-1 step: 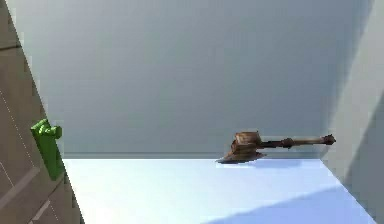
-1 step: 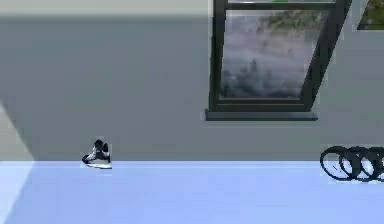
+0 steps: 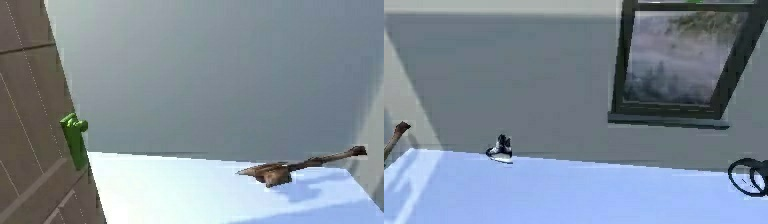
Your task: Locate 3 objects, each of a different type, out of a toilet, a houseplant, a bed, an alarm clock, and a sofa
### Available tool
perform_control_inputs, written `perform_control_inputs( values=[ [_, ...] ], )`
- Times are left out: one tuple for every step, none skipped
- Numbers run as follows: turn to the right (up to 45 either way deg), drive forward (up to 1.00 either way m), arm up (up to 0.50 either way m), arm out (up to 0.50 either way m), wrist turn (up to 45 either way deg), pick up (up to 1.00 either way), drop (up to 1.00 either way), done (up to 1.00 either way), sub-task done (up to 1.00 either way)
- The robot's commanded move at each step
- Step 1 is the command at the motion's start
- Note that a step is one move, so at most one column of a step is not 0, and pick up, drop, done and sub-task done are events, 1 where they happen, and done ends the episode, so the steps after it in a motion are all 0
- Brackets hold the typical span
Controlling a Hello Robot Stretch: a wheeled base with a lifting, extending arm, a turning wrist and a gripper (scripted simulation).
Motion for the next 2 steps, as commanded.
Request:
perform_control_inputs(
  values=[
    [0.0,1.00,0.00,0.00,0.0,0.00,0.00,0.00,0.00],
    [-6.0,0.00,0.00,0.00,0.0,0.00,0.00,0.00,0.00]
  ],
)
